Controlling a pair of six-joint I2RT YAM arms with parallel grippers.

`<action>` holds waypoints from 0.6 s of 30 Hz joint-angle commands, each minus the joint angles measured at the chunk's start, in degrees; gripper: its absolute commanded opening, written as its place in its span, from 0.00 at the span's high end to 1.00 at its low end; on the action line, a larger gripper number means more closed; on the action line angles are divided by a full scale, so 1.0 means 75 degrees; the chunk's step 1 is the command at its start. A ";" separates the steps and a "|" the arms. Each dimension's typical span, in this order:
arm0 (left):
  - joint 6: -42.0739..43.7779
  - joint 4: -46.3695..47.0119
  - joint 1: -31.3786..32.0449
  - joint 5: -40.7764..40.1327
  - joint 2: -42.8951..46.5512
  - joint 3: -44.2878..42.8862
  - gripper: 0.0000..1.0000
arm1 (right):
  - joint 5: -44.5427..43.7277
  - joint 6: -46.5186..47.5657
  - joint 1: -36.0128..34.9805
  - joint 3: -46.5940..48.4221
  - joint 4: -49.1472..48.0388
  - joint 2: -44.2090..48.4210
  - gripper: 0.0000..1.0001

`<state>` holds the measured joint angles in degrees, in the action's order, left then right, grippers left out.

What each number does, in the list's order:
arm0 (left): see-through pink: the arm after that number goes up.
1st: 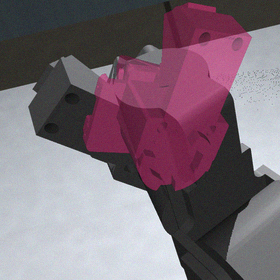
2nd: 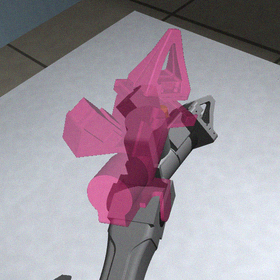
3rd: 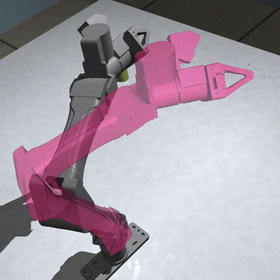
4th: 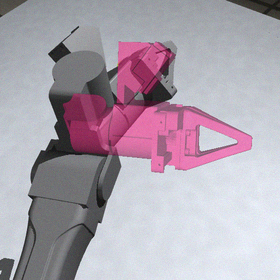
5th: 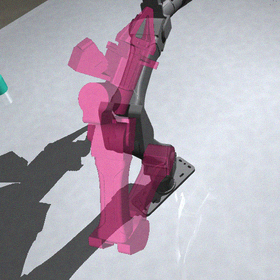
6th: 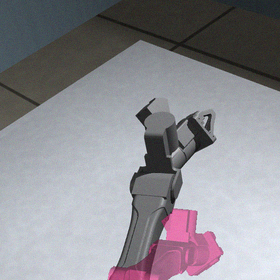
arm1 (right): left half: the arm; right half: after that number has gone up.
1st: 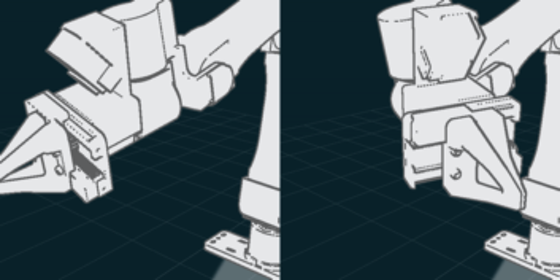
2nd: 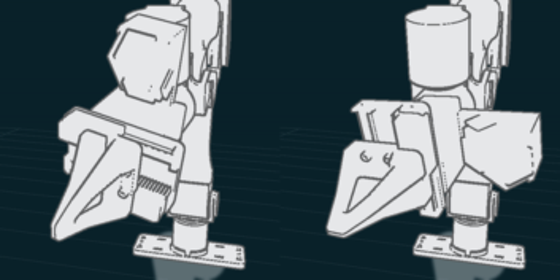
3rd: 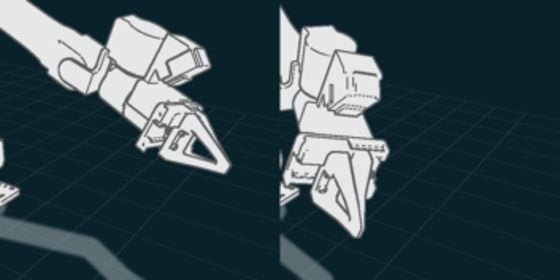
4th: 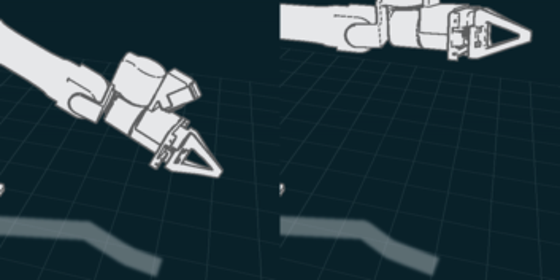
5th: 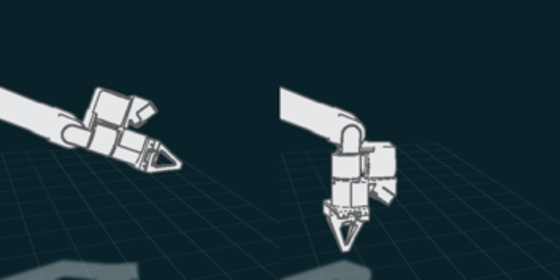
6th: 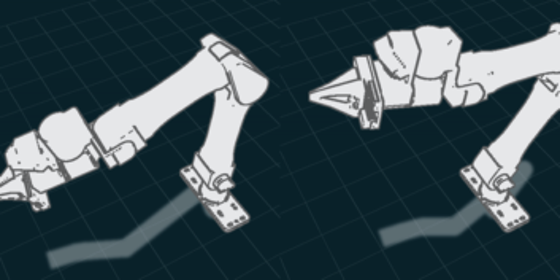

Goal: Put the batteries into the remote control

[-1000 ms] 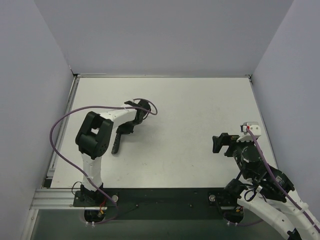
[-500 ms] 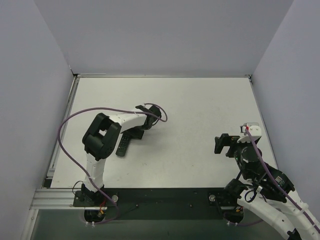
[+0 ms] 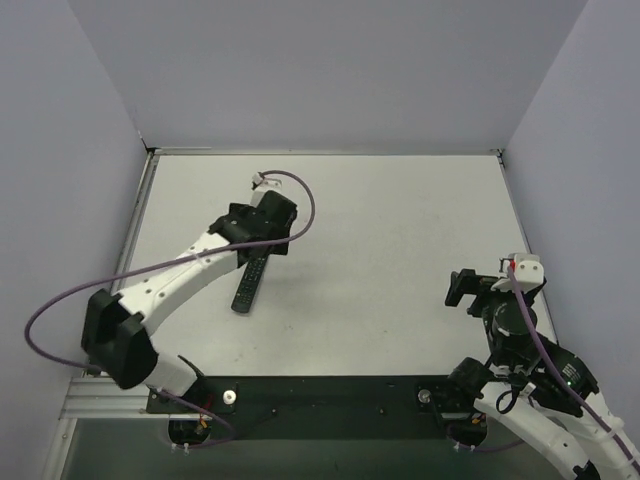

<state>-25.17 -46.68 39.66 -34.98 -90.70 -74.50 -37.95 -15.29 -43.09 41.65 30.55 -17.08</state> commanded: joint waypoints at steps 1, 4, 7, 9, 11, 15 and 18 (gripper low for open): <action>-0.0172 0.1229 -0.0190 -0.0059 0.2358 0.0884 0.08 | -0.1196 0.0163 0.0038 0.0119 -0.0006 0.0296 0.00; -0.0032 0.1956 -0.0623 0.0362 0.4022 0.1877 0.06 | -0.1302 0.0280 0.0027 0.0026 -0.0006 0.0589 0.00; 0.0367 0.2811 -0.1021 0.0679 0.5675 0.2933 0.06 | -0.1466 0.0327 0.0015 -0.0173 -0.0158 0.0952 0.00; 0.0519 0.3187 -0.1209 0.0587 0.6417 0.3287 0.06 | -0.1362 0.0503 0.0003 -0.0303 -0.0322 0.1268 0.00; 0.0659 0.3340 -0.1268 0.0388 0.7332 0.3708 0.06 | -0.1326 0.0562 0.0003 -0.0490 -0.0545 0.1584 0.00; 0.0848 0.3352 -0.1280 -0.0128 0.8598 0.4366 0.06 | -0.1256 0.0714 0.0003 -0.0666 -0.0674 0.1832 0.00; 0.1082 0.3446 -0.1280 -0.0234 0.9454 0.4799 0.06 | -0.1360 0.0749 0.0003 -0.0678 -0.0674 0.1762 0.00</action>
<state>-20.47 -24.97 30.30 -34.44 -25.39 -41.89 -45.74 -11.44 -43.09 37.08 28.18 -3.42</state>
